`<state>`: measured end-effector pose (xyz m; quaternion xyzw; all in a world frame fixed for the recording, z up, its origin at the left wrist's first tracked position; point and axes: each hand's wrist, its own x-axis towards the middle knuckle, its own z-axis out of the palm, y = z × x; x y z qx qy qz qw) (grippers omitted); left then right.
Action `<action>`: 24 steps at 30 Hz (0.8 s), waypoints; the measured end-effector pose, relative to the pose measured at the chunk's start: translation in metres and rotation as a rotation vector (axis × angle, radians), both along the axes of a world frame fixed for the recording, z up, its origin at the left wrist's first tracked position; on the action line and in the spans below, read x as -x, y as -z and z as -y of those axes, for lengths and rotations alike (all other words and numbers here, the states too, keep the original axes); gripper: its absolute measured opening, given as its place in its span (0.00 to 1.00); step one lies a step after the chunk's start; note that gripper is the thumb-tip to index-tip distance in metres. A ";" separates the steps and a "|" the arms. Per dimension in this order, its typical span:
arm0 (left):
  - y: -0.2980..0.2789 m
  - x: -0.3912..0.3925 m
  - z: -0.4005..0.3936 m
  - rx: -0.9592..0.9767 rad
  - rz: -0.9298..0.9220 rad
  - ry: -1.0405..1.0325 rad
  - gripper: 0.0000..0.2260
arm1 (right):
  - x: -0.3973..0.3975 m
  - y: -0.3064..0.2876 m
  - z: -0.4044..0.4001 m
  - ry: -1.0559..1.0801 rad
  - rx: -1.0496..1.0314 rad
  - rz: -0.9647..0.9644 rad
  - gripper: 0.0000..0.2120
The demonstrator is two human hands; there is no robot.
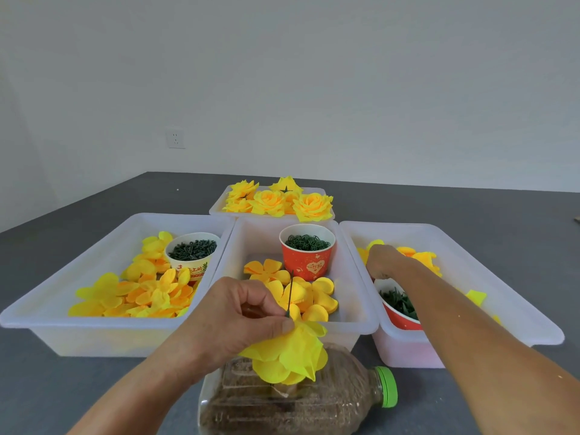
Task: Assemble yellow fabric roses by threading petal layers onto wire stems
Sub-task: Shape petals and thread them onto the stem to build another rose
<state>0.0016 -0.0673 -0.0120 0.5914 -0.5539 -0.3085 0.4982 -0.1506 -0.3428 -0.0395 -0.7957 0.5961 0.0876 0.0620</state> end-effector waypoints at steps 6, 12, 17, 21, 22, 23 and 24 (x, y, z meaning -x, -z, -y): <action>0.002 0.000 0.001 0.005 -0.043 0.014 0.05 | 0.006 0.007 0.006 0.058 0.114 0.143 0.17; 0.003 -0.002 0.002 0.011 -0.047 0.028 0.05 | 0.008 0.000 0.002 0.156 0.099 0.315 0.13; 0.001 -0.002 0.001 0.002 -0.043 0.028 0.05 | 0.022 -0.022 0.003 0.200 0.090 0.710 0.13; 0.001 -0.001 0.000 0.000 -0.040 0.010 0.05 | 0.043 -0.031 -0.010 0.209 0.064 1.306 0.05; 0.001 -0.001 0.000 -0.001 -0.050 0.011 0.05 | 0.047 -0.033 -0.014 0.189 0.060 1.403 0.07; 0.002 -0.001 0.000 -0.002 -0.062 0.015 0.06 | 0.050 -0.035 -0.018 0.155 0.048 1.488 0.09; 0.002 -0.001 -0.001 -0.004 -0.070 0.023 0.06 | 0.052 -0.037 -0.024 0.115 0.031 1.566 0.11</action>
